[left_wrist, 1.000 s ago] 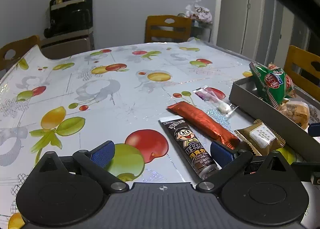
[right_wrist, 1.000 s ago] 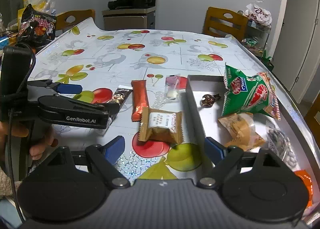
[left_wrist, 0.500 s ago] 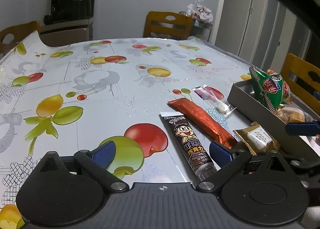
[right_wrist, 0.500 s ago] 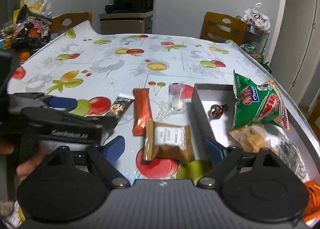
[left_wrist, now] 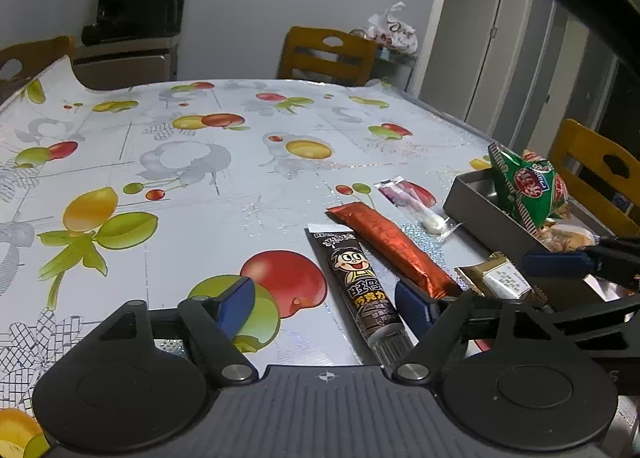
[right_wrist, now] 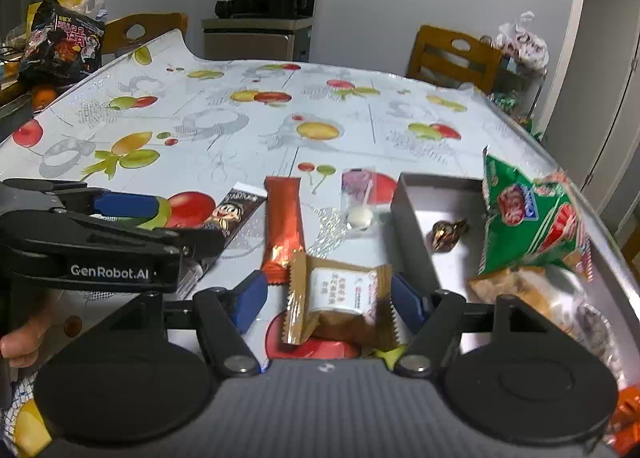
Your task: Organize snacks
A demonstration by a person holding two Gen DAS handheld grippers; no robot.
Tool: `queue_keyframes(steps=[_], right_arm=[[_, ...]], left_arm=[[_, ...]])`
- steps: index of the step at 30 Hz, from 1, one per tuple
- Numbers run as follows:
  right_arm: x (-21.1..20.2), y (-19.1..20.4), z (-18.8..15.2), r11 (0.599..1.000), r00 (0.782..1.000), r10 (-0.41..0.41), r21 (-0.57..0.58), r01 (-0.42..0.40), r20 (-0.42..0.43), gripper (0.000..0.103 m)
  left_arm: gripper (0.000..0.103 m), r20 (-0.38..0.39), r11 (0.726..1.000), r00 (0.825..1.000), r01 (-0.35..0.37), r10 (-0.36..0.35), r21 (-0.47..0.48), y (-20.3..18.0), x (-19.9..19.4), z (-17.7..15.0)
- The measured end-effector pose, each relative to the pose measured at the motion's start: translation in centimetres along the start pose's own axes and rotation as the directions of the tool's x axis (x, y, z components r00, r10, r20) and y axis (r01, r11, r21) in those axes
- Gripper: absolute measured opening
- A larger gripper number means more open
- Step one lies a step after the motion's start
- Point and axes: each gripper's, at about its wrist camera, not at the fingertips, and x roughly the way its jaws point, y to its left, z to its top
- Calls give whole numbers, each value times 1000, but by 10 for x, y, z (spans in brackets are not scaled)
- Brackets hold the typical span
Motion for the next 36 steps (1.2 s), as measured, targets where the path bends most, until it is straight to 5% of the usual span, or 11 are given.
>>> queue_keyframes(steps=[5,7,8,10,14,33,35,36], right_arm=[[10,2,-2,1000,1000,-9,7,9,-17,69],[13,3,-3,1000,1000,-14,10,14,-15,55],[14,5,-3,1000,1000,-18,6,18,-16,51],[13,7,-4,1000,1000,-24,-5,24,-18,38],[6,8,-7,1000,999,-12,-12,12,-30,38],[-42,29,-43,989,999,10,-144,-16,-41,38],[-45,30,-46,988,999,27,-148,-32,-37,45],[-47,30,-47,988,999,35,-149,-39,-32,57]], left_arm=[[75,0,1000,1000,17,-17,-10,-3,5,2],[74,0,1000,1000,28,-28,-8,-4,5,3],[71,2,999,999,33,-33,-8,-4,5,3],[49,2,999,999,46,-46,-9,-3,4,2],[30,-6,995,995,101,-100,7,-4,5,1],[27,-46,985,988,152,-149,82,-4,-22,-13],[27,-49,981,984,174,-170,81,-2,-25,-16],[28,-51,980,982,184,-181,75,-1,-25,-17]])
